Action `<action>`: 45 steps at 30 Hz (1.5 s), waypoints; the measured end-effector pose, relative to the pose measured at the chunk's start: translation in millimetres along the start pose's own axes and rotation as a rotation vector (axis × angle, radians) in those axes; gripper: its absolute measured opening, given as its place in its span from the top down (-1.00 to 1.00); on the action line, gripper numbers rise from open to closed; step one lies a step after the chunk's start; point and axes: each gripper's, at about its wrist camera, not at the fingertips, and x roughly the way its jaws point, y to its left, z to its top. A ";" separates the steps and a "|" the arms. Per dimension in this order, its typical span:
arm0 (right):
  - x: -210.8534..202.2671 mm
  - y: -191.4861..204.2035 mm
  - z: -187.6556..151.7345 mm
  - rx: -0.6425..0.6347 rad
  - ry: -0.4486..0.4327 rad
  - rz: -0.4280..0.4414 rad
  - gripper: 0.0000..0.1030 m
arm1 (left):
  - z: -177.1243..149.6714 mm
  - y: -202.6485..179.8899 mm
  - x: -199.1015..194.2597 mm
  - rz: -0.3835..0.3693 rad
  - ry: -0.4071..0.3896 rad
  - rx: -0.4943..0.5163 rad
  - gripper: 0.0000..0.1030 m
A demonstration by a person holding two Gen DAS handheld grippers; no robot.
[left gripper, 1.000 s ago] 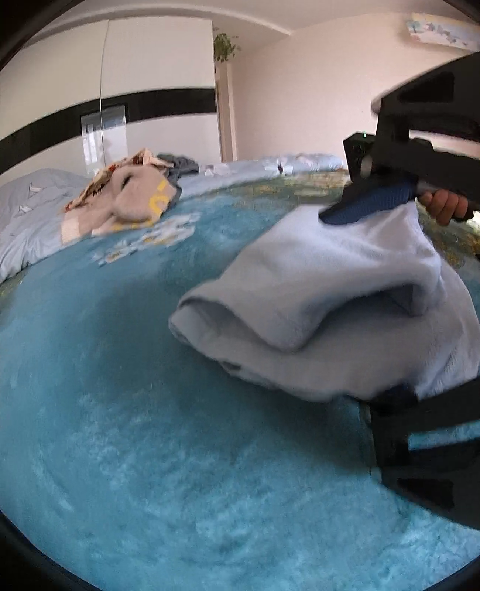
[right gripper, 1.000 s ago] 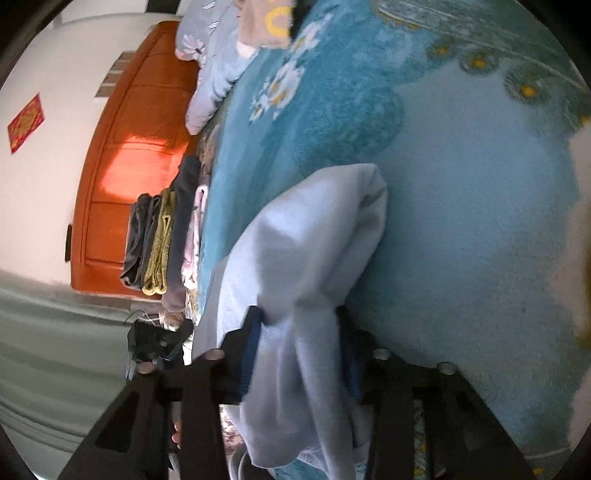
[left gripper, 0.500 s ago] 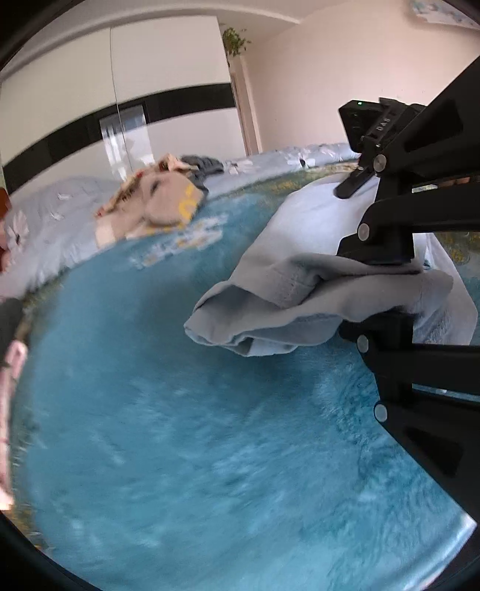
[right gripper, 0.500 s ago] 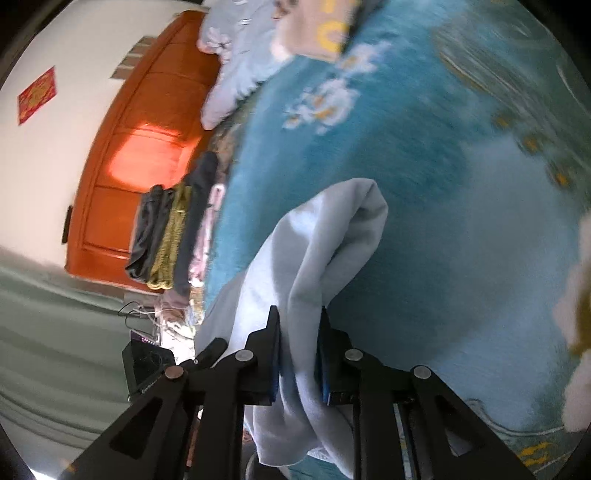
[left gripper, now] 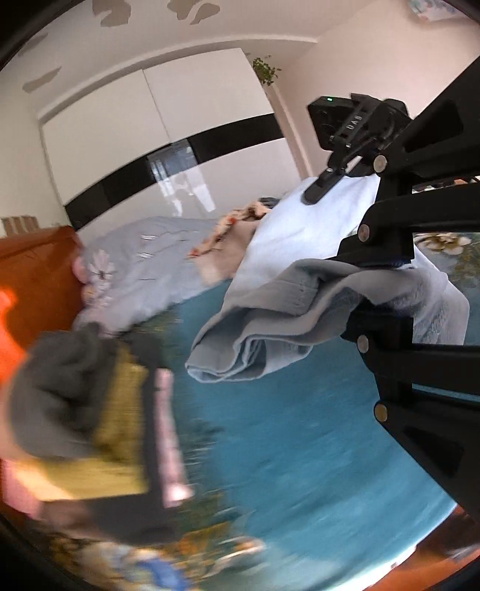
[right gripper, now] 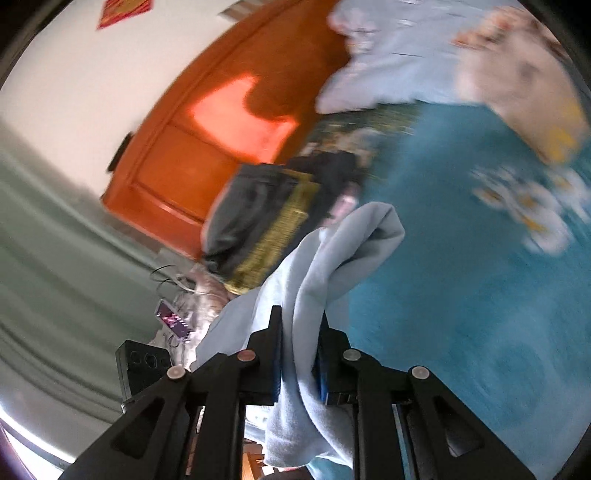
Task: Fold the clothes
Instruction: 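Carry the folded shirt with both grippers toward the clothes pile by the headboard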
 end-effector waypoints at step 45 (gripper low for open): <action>330.8 80.6 240.9 -0.215 0.251 -0.021 0.64 | 225.2 128.7 -31.9 0.018 -0.214 -0.079 0.48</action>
